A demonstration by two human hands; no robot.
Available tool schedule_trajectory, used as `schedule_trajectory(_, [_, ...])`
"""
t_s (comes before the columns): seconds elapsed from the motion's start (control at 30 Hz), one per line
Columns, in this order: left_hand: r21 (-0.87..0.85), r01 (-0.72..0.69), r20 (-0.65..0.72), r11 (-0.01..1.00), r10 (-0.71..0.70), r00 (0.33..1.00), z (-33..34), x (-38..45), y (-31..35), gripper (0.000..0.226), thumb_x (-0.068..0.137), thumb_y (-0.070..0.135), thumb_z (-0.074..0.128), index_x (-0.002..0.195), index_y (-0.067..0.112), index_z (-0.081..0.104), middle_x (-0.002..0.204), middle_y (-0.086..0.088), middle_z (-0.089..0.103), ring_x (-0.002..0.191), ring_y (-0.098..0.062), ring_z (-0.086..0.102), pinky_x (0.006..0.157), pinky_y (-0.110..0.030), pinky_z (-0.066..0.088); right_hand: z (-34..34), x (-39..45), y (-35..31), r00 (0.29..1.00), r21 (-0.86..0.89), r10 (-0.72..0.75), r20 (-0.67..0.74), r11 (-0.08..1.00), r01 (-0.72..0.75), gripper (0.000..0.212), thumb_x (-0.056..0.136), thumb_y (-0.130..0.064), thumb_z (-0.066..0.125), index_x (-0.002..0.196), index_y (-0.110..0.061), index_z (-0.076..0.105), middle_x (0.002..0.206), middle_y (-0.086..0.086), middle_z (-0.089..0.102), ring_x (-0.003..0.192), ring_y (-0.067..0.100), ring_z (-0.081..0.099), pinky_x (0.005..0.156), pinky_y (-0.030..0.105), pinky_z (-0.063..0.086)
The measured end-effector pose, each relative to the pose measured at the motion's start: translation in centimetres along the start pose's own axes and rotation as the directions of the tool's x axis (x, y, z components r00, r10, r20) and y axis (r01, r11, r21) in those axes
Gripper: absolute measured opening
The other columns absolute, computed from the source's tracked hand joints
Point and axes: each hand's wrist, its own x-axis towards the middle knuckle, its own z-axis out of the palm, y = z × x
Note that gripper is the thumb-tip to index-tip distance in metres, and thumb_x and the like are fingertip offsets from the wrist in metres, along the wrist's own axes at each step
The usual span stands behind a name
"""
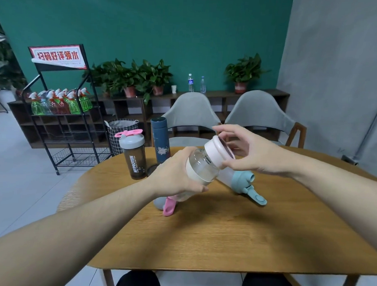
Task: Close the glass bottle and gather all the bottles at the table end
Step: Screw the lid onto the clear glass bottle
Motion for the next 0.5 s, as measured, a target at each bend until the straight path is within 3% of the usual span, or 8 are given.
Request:
schedule_trajectory(0.13, [0.241, 0.037, -0.052, 0.97, -0.025, 0.998, 0.1, 0.2, -0.1, 0.094, 0.057, 0.056, 0.082, 0.138, 0.037, 0.038, 0.124, 0.013, 0.055, 0.112, -0.014, 0.056, 0.094, -0.049, 0.049, -0.3, 0.6, -0.1, 0.999, -0.258, -0.022, 0.047, 0.966, 0.033, 0.064, 0.081, -0.026, 0.083, 0.132, -0.048, 0.05, 0.131, -0.025, 0.048, 0.118, -0.009, 0.054, 0.093, 0.008, 0.046])
schedule_trajectory(0.27, [0.365, 0.051, -0.081, 0.929, -0.022, 0.996, 0.3, 0.1, -0.3, 0.096, 0.06, 0.056, 0.081, 0.142, 0.037, 0.034, 0.124, 0.01, 0.05, 0.115, -0.018, 0.051, 0.094, -0.047, 0.042, -0.4, 1.0, -0.4, 0.996, -0.332, 0.062, 0.068, 0.943, -0.036, 0.063, 0.076, -0.043, 0.084, 0.128, -0.044, 0.049, 0.126, -0.027, 0.051, 0.112, 0.004, 0.061, 0.096, 0.028, 0.054])
schedule_trajectory(0.37, [0.3, 0.048, -0.062, 0.953, -0.031, 0.998, 0.2, 0.1, -0.5, 0.095, 0.058, 0.054, 0.081, 0.139, 0.037, 0.036, 0.117, 0.011, 0.048, 0.11, -0.018, 0.051, 0.092, -0.049, 0.047, -0.6, 1.1, -0.3, 0.994, -0.313, 0.067, 0.09, 0.949, -0.036, 0.063, 0.078, -0.044, 0.083, 0.129, -0.042, 0.046, 0.132, -0.017, 0.052, 0.119, 0.008, 0.058, 0.1, 0.033, 0.052])
schedule_trajectory(0.43, [0.336, 0.041, -0.075, 0.941, -0.016, 0.997, 0.3, 0.1, -0.6, 0.097, 0.058, 0.052, 0.081, 0.142, 0.035, 0.035, 0.122, 0.007, 0.049, 0.113, -0.02, 0.048, 0.093, -0.049, 0.048, -0.6, 1.2, -0.6, 0.989, -0.365, 0.116, 0.094, 0.928, -0.074, 0.059, 0.08, -0.048, 0.079, 0.126, -0.04, 0.044, 0.128, -0.014, 0.056, 0.109, 0.01, 0.065, 0.09, 0.027, 0.055])
schedule_trajectory(0.5, [0.399, 0.031, -0.109, 0.916, 0.014, 0.994, 0.5, 0.1, -0.7, 0.098, 0.06, 0.051, 0.081, 0.144, 0.033, 0.033, 0.129, 0.005, 0.049, 0.116, -0.023, 0.046, 0.093, -0.047, 0.046, -0.3, 1.3, -0.8, 0.98, -0.392, 0.184, 0.072, 0.909, -0.142, 0.047, 0.086, -0.057, 0.066, 0.12, -0.033, 0.045, 0.107, -0.012, 0.068, 0.089, 0.012, 0.071, 0.074, 0.023, 0.056])
